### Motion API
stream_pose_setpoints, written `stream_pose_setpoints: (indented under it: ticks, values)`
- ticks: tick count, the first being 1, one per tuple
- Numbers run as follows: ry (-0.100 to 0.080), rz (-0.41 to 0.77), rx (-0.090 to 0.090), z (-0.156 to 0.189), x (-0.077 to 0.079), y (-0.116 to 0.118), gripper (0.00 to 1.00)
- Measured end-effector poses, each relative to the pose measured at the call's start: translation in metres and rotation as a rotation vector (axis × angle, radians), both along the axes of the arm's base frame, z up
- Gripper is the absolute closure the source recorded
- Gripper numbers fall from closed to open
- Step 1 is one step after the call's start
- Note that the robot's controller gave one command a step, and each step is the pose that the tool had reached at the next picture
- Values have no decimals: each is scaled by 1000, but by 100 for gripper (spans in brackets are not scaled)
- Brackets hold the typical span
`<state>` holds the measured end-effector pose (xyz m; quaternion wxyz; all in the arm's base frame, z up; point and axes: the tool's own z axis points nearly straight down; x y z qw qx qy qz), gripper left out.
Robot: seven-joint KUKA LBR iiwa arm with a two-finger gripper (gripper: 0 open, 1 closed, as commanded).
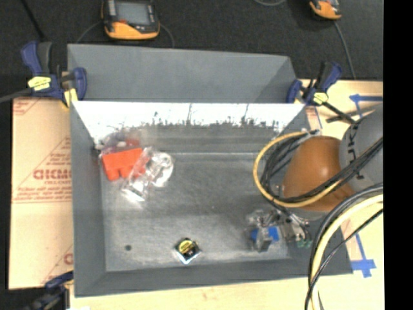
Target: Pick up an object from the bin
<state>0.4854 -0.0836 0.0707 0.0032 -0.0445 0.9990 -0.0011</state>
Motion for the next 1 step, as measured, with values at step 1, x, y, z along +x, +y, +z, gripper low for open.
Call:
stream_pose_setpoints:
  ticks: [1]
  values:
    - [-2,1,0,0,1,0,0]
